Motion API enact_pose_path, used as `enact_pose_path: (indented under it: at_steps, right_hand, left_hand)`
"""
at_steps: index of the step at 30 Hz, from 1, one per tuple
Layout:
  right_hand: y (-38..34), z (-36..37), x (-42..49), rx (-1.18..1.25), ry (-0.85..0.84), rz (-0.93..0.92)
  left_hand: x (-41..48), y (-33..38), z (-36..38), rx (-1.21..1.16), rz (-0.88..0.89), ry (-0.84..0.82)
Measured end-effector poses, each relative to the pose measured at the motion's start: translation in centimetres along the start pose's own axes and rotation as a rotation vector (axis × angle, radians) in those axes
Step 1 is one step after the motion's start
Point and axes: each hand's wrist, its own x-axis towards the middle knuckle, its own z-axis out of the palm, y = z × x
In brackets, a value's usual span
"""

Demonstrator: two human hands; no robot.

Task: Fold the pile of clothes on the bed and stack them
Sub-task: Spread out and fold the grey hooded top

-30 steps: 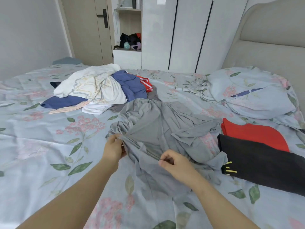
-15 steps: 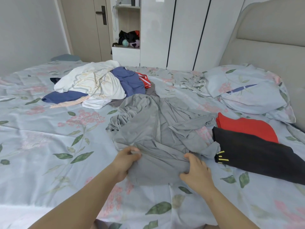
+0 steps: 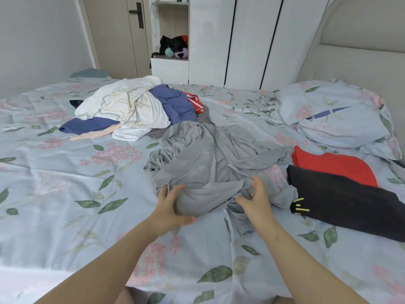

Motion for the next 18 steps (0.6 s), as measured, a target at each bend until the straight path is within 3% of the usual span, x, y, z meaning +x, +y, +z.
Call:
enact_pose_path:
  at_steps: [3,6,9,13,18]
  right_hand:
    - [3.2,-0.7,-0.9,-0.550,0.047,-0.091]
    - [5.6,-1.5,-1.1,-1.008,-0.008,-0.054]
    - [5.4,-1.9,-0.2,-0.960,0.031,-0.140]
    - [4.0,-3.4,0.5,-0.684,0.084,-0.255]
    - [3.6,-5.8,-0.5,-0.834,0.105,-0.494]
  left_hand:
    - [0.4,-1.5,1.0,0.507,0.021,-0.033]
    - [1.1,-2.5,1.6,0.631,0.105,0.147]
    - [1.5,-2.2,1.2,0.492,0.179,0.293]
    - [0.5,-0.7,-1.3,0.329,0.206,0.246]
    - [-0.8,-0.1,-3.3,0.244,0.205,0.157]
